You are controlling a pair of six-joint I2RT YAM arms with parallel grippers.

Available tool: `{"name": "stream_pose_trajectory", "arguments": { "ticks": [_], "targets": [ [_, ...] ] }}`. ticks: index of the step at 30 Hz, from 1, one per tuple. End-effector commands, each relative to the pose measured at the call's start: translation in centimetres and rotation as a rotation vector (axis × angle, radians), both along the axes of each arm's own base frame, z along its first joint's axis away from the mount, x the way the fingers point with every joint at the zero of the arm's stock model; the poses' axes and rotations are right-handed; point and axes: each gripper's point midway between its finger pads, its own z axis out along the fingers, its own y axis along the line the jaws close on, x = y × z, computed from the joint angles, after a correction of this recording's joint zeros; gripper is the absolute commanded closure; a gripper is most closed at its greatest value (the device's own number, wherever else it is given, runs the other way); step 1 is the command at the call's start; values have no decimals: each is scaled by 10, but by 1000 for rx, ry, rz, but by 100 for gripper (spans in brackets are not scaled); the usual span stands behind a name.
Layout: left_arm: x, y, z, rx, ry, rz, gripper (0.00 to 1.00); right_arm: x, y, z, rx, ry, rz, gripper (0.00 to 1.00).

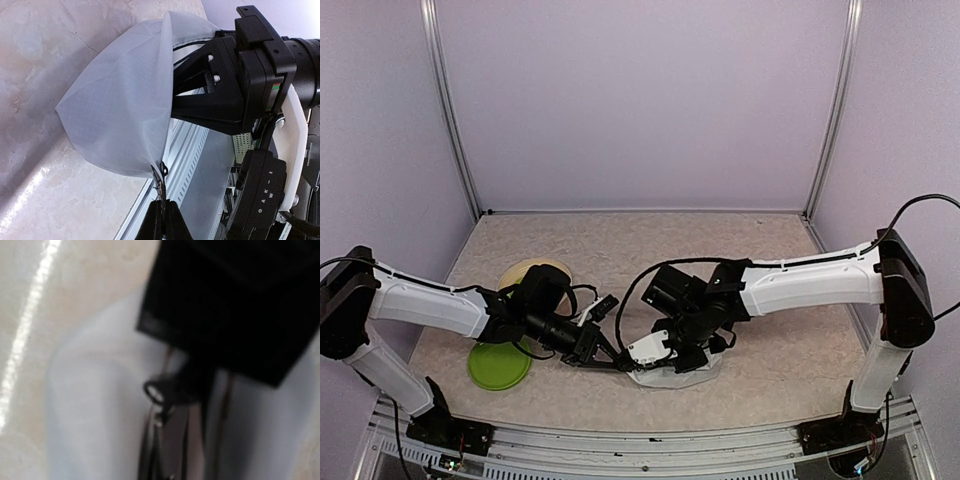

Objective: Sort the hair-cutting tools

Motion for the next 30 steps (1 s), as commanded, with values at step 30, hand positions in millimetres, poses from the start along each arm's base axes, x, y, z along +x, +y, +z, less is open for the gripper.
{"name": "stream_pose_trajectory", "arguments": {
  "ticks": [30],
  "targets": [
    [3, -5, 10, -32, -3, -22, 96, -13, 11, 22, 88, 142, 22, 77]
  ]
}}
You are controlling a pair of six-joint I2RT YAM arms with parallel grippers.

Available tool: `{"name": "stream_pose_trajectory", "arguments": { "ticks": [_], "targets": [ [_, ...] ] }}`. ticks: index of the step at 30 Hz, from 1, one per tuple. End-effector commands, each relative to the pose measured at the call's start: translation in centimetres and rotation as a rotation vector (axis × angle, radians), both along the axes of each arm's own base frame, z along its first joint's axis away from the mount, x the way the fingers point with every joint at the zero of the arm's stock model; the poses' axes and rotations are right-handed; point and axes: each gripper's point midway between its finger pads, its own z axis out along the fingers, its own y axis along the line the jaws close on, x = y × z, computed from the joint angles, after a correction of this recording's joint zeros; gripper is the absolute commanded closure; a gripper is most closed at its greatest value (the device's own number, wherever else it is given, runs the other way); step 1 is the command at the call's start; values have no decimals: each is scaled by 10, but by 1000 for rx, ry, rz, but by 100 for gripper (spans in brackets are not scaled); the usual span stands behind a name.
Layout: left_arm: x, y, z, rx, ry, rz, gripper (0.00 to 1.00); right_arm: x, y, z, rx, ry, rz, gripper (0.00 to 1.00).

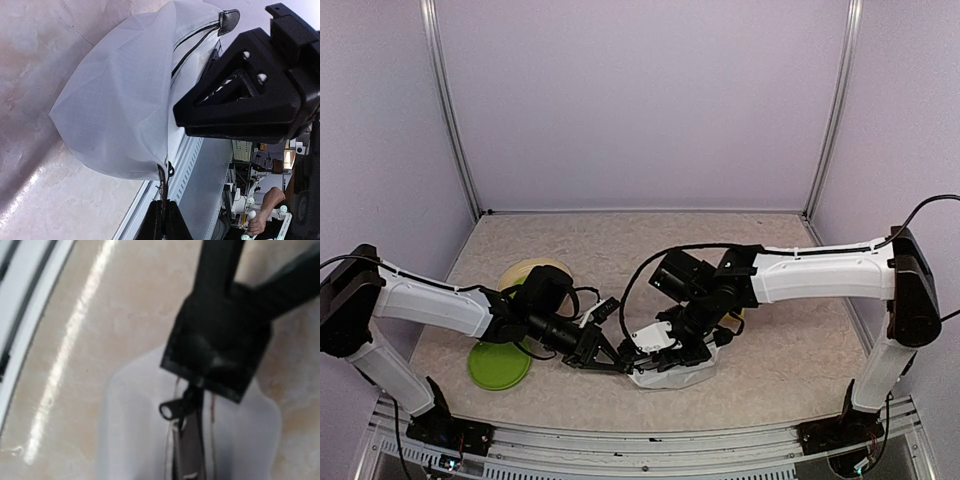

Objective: Sort the hair-cutting tools

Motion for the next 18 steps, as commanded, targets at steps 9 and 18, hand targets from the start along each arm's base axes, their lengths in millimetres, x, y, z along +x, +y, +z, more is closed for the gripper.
{"name": "stream_pose_trajectory", "arguments": {
  "ticks": [9, 18],
  "targets": [
    [4, -3, 13, -33, -20, -2, 96, 29, 18, -13, -2, -88, -126, 77],
    [3, -1, 21, -63, -20, 18, 97, 28, 10, -24, -26, -83, -145, 82]
  ]
}}
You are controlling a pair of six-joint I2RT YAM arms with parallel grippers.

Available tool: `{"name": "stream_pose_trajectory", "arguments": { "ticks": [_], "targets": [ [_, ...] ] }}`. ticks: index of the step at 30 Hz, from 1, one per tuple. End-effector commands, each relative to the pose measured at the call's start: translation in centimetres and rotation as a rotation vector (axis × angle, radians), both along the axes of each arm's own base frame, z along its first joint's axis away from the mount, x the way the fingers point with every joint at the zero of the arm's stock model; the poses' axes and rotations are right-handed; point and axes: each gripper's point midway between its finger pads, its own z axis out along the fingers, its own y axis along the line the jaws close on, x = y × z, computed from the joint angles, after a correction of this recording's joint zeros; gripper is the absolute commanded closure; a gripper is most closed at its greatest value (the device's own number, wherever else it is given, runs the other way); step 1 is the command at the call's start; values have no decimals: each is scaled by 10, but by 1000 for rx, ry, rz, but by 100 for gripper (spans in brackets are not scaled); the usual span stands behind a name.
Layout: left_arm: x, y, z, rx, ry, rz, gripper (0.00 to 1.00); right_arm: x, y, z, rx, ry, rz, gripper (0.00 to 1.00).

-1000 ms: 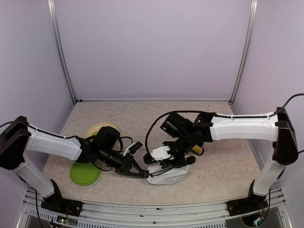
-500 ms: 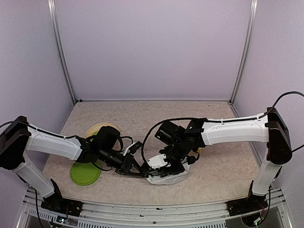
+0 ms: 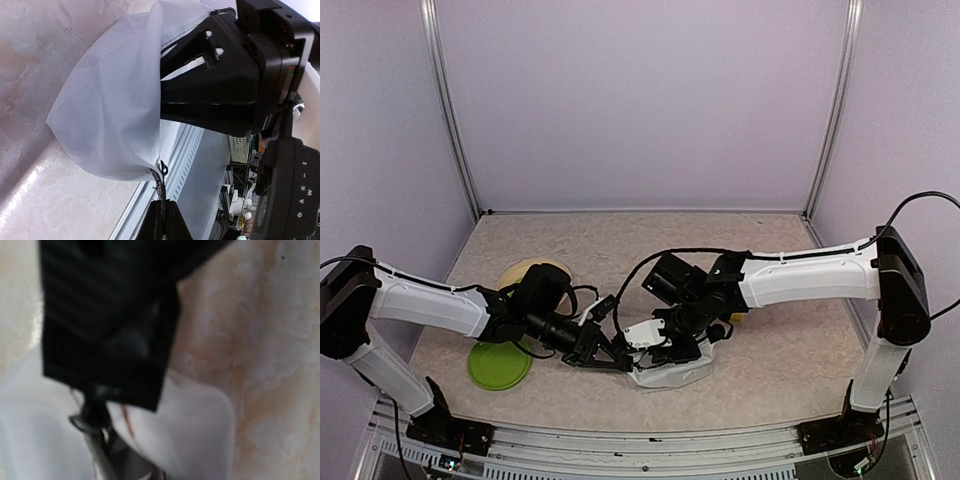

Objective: Sort the hair-cutting tools

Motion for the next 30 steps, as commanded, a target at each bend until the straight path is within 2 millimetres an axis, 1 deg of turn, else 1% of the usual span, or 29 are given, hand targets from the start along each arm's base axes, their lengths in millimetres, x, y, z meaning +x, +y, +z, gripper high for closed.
{"name": "stream_pose_trajectory", "arguments": {
  "ticks": [1, 5, 8, 13, 16, 18, 22, 27, 30],
  "targets": [
    [3, -1, 17, -55, -27, 12, 97, -2, 2, 1, 16, -5, -19, 80],
    [3, 0, 14, -48, -31, 15, 97, -3, 2, 14, 52, -16, -10, 74],
    [4, 0, 14, -48, -32, 15, 97, -11, 3, 18, 63, 16, 14, 70],
    [3, 0, 12, -38, -30, 8, 97, -17, 7, 21, 84, 61, 24, 69],
    [2, 2, 10, -28, -30, 6, 97, -25, 7, 25, 96, 91, 52, 69],
    [2, 2, 11, -28, -33, 5, 97, -30, 6, 24, 95, 114, 73, 68],
    [3, 2, 13, -31, -39, 6, 97, -34, 5, 18, 79, 138, 85, 68],
    [2, 4, 9, -16, -39, 3, 97, -34, 2, 30, 97, 121, 92, 67],
    [2, 4, 7, -12, -40, 3, 97, -34, -2, 34, 96, 116, 94, 67]
  ]
}}
